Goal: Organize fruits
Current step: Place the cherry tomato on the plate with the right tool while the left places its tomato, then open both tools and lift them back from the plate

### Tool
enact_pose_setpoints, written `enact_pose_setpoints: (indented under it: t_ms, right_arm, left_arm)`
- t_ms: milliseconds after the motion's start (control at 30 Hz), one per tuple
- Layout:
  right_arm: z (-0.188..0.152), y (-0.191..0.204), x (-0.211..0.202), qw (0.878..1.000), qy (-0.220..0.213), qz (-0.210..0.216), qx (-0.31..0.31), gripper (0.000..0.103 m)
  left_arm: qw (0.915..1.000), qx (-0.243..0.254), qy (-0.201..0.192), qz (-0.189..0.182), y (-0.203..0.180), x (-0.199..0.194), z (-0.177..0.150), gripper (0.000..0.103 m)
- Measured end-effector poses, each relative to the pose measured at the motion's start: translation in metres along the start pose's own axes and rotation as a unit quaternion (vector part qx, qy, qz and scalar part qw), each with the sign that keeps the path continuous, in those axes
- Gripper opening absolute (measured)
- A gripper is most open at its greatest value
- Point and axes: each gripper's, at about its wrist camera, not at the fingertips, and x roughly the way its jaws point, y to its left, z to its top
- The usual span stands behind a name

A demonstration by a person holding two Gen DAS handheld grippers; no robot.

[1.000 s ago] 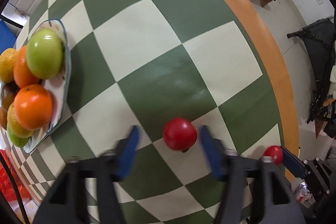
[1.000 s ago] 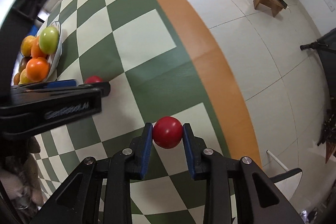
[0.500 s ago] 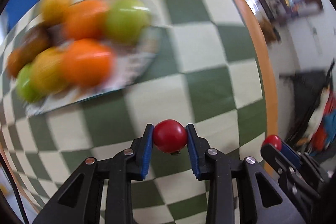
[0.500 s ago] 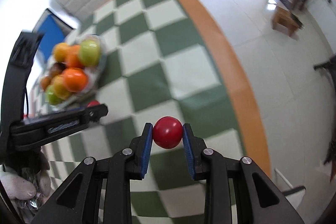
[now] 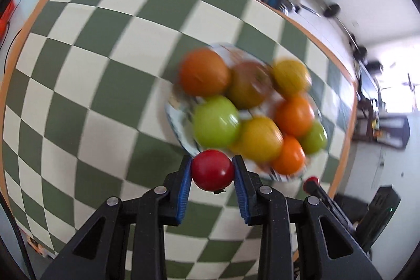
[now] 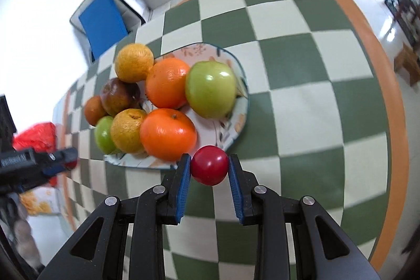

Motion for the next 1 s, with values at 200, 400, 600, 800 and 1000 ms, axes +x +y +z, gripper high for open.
enact_pose_setpoints:
  t_ms: [200, 400, 600, 800, 1000]
  right_arm:
    - [0.014, 0.008, 0.024, 0.999, 0.014, -0.026, -0.024, 0.031]
    - [0.019, 0.005, 0.029, 0.999, 0.019, -0.029, -0.029, 0.031]
    - [0.02, -0.001, 0.027, 0.999, 0.025, -0.013, -0.018, 0.036]
    - [0.018, -0.006, 0.017, 1.0, 0.022, -0.019, -0.005, 0.05]
    - [0.008, 0.009, -0.002, 0.997, 0.006, -0.061, -0.037, 0.086]
  left_arm:
    - [0.999, -0.038, 0.014, -0.018, 0.022, 0.021, 0.03, 0.028]
    - [0.9976, -0.054, 0.029, -0.034, 0.03, 0.035, 0.039, 0.029]
    - [0.9977, -0.047, 0.04, -0.026, 0.032, 0.035, 0.044, 0.033]
    - [0.9994, -0.021, 0.025, 0.006, 0.026, 0.027, 0.041, 0.059]
    - [0.9972, 0.022, -0.017, 0.07, 0.022, 0.006, 0.025, 0.095]
